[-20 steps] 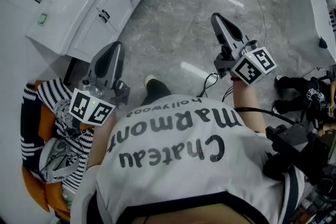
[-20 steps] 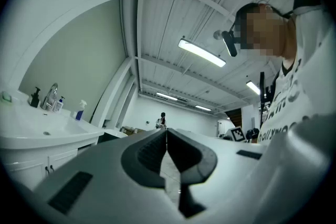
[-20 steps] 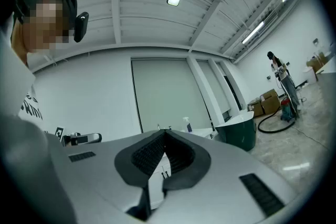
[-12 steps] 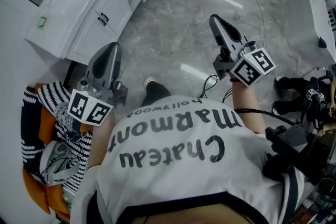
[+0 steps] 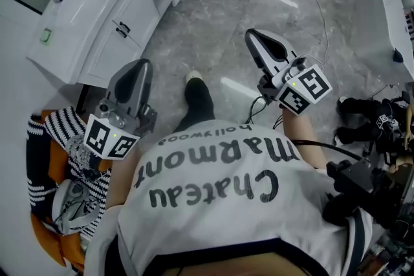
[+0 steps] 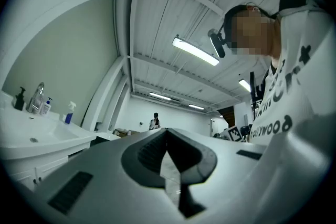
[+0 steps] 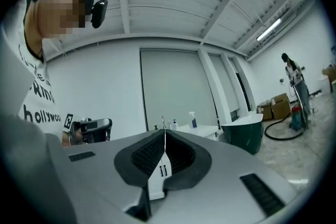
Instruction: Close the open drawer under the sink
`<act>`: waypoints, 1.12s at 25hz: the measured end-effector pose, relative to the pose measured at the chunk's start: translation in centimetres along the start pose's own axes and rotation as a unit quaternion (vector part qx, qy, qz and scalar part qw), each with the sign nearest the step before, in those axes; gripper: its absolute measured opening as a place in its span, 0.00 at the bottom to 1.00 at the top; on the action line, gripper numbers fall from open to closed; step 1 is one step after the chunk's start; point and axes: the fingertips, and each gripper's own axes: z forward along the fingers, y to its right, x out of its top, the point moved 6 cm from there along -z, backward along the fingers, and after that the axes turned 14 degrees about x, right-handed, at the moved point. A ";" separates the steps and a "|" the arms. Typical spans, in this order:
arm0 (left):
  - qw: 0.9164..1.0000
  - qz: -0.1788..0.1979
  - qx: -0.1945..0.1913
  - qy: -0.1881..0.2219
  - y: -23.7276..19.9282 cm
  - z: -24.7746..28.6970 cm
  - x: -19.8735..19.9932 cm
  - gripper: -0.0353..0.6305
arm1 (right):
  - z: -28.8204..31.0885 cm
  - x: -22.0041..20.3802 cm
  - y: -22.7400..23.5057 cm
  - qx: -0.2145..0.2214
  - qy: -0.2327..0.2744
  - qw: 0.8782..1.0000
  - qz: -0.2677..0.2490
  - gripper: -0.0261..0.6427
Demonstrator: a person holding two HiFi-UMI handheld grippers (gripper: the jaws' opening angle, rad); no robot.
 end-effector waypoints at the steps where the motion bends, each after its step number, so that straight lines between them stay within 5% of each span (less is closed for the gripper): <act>1: 1.000 -0.001 -0.008 -0.004 -0.4 1.3 -0.1 0.07 | 0.7 -0.1 0.8 0.000 -0.006 1.000 -0.005 0.06; 12: 0.998 -0.004 -0.039 -0.045 -7.5 14.5 -1.4 0.07 | 8.7 1.5 11.7 0.007 -0.037 0.999 -0.009 0.06; 21: 0.998 -0.044 -0.022 -0.045 -16.8 24.5 0.1 0.07 | 17.6 4.0 22.0 0.003 0.019 1.000 0.016 0.06; 28: 0.998 -0.032 -0.018 -0.056 -21.7 29.1 0.0 0.07 | 21.7 4.6 25.9 0.004 0.038 0.999 -0.002 0.06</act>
